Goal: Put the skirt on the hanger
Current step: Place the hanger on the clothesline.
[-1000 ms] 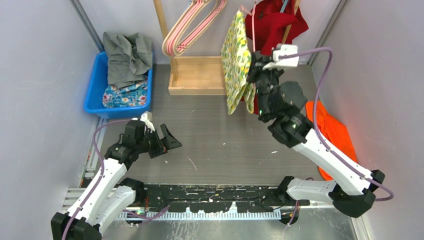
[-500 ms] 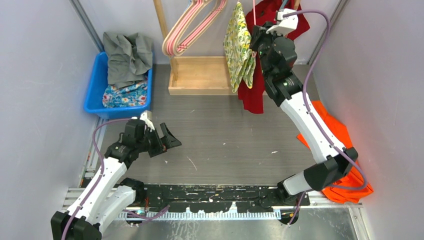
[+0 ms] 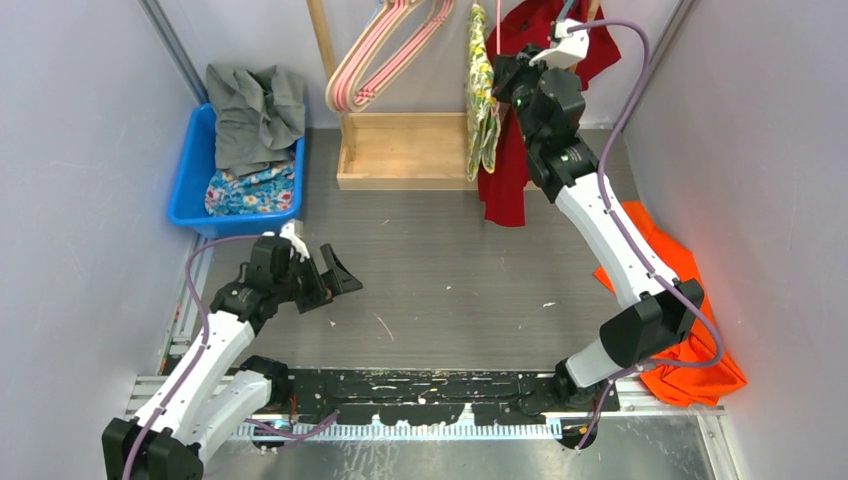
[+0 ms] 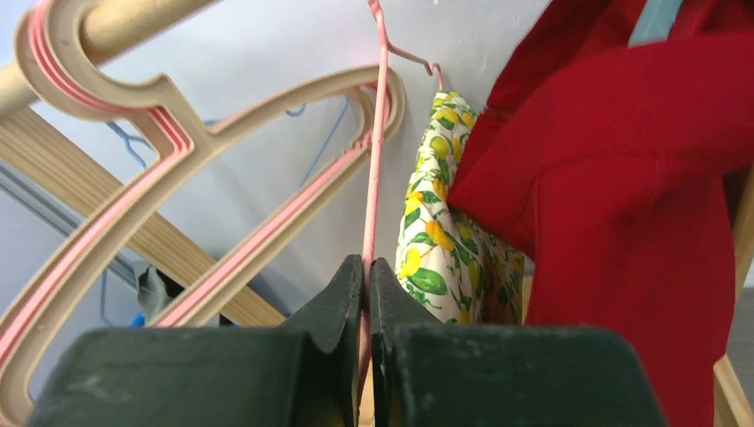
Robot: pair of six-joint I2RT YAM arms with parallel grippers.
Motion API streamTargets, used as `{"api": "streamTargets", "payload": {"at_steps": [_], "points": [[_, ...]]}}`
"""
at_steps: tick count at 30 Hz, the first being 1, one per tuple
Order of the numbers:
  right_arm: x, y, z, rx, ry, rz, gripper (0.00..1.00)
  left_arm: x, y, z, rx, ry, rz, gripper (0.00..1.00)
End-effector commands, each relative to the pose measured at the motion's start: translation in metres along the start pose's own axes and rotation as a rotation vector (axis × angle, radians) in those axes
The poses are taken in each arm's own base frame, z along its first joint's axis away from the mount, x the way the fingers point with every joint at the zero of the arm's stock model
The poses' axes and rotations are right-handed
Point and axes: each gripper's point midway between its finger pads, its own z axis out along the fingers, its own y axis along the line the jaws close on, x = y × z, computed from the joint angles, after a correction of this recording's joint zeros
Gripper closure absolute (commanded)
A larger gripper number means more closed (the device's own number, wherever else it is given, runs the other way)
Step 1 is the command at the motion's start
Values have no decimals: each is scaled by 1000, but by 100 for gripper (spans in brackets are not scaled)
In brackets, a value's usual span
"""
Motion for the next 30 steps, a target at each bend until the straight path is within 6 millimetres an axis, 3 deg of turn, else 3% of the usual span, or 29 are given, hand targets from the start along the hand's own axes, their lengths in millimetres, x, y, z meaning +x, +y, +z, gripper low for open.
{"api": "streamTargets", "payload": {"at_steps": [1,7,9,12,16,21,26,30], "points": [[-30,12,-20,-66,-95,75,99,-23,-22,-11,45,-73,50,6],[-14,6,-27,-60,-48,58,98,-31,-28,-14,43,-84,55,7],[-16,8,-30,-67,-38,52,78,-35,-30,-18,33,-91,62,6],[-33,7,-46,-63,-60,55,56,-43,-34,-22,20,-115,73,6],[-63,6,-81,-57,-69,45,39,-59,-38,-28,-22,-144,89,0],[-80,-9,-148,-18,-24,53,34,-96,-40,-35,-103,-212,83,0],[-57,-32,-212,5,49,102,33,-150,-32,-56,-204,-366,43,0],[-16,-46,-245,2,154,140,33,-203,-17,-73,-270,-520,-54,0]]}}
